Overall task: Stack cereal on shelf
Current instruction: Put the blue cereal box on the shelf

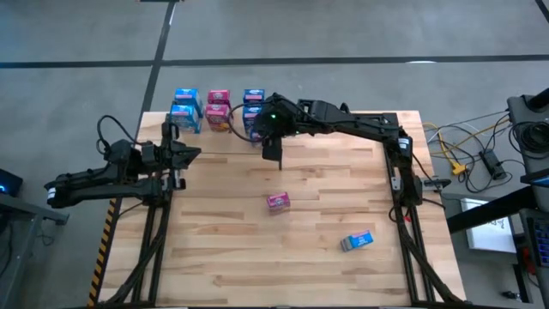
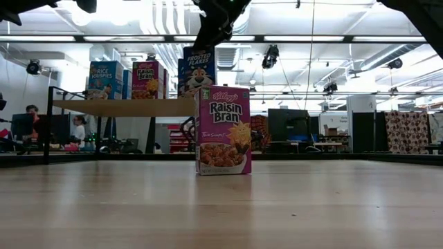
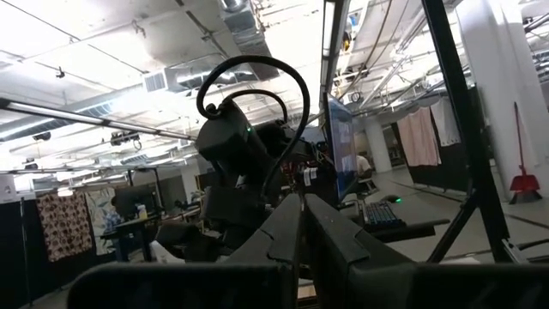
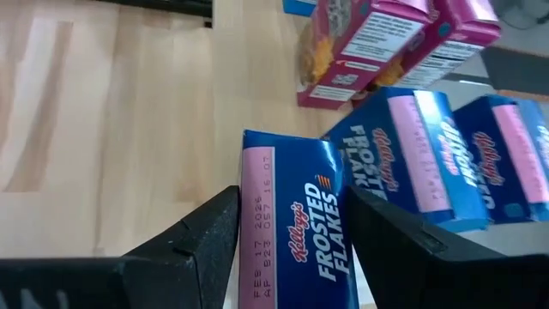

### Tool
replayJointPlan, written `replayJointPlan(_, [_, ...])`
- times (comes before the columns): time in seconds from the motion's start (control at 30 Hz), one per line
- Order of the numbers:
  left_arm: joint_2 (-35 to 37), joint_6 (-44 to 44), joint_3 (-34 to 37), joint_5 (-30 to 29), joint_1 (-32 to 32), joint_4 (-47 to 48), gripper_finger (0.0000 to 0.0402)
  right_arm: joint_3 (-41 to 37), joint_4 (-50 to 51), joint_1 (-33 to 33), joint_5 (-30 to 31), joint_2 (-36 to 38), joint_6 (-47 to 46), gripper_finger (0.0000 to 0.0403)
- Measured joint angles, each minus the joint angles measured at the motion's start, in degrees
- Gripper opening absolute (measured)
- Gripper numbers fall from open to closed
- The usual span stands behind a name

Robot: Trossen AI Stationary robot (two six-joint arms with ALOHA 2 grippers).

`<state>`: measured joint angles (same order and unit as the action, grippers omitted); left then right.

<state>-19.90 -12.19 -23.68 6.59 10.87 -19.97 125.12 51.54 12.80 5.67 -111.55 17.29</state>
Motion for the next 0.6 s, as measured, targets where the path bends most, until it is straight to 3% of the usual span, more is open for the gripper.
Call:
replayJointPlan(0.47, [-2.96,-3.31,0.02,-0.31,-0.02,1.46,0.0000,0.00,0.04,-0.02,3.51,0.88,-0.81,0.0201])
replayJointPlan(0.6, [-5.98,-5.18,0.02,-5.24,0.00,1.52,0.0000,0.00,0.10,-0.11,3.50,1.36,-0.81,0.0201])
